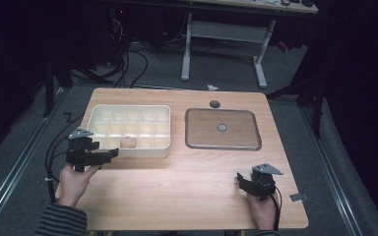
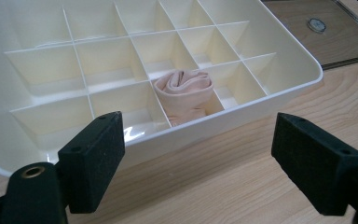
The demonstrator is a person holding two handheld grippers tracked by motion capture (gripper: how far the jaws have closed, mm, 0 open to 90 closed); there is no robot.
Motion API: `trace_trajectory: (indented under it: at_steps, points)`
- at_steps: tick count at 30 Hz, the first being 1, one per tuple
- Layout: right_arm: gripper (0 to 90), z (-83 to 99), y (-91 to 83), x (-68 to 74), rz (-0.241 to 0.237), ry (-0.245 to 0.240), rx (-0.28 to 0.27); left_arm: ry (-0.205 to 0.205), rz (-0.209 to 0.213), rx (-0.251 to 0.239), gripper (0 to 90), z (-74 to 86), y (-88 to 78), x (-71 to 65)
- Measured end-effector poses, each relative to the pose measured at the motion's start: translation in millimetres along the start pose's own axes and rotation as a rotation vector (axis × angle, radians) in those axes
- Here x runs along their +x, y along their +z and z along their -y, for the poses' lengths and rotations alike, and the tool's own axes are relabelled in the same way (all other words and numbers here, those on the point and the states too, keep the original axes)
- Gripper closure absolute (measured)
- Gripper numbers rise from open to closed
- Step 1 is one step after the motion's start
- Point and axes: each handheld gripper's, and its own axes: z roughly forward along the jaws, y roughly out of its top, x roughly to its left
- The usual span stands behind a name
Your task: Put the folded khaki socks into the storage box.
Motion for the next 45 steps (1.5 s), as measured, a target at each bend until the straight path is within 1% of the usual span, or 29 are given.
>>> trace_trajectory:
  at_steps: [7, 10, 13, 16, 21, 28, 31, 37, 42, 45]
  points:
    - [34.8, 0.0, 0.0, 0.0, 0.0, 0.0, 0.0, 0.008, -0.009, 0.003, 17.2, 7.1, 0.5, -1.8]
    - [34.8, 0.0, 0.0, 0.0, 0.0, 0.0, 0.0, 0.004, -0.004, 0.004, 17.0, 9.7, 0.3, -2.4]
    - [34.7, 0.0, 0.0, 0.0, 0.0, 0.0, 0.0, 0.004, -0.009, 0.001, 17.0, 11.8, 0.1, -3.1]
    - [34.8, 0.0, 0.0, 0.0, 0.0, 0.0, 0.0, -0.006, -0.001, -0.004, 17.2, 14.7, -0.2, -4.0]
    - [34.7, 0.0, 0.0, 0.0, 0.0, 0.0, 0.0, 0.009, -0.01, 0.001, 17.4, 19.6, 0.2, -6.5]
    - [34.7, 0.0, 0.0, 0.0, 0.0, 0.0, 0.0, 0.002, 0.003, 0.001, 17.6, 23.7, 0.5, -8.2]
    - [34.7, 0.0, 0.0, 0.0, 0.0, 0.0, 0.0, 0.018, -0.018, 0.007, 17.6, 25.0, 0.9, -11.8]
    - [34.8, 0.0, 0.0, 0.0, 0.0, -0.001, 0.0, 0.035, 0.001, 0.005, 17.5, 27.9, 2.8, -19.3]
    - [34.7, 0.0, 0.0, 0.0, 0.0, -0.001, 0.0, 0.038, 0.014, 0.007, 17.4, 31.3, 4.9, -22.6]
    - [34.7, 0.0, 0.0, 0.0, 0.0, -0.001, 0.0, 0.026, 0.03, 0.006, 17.4, 33.5, 5.6, -23.2]
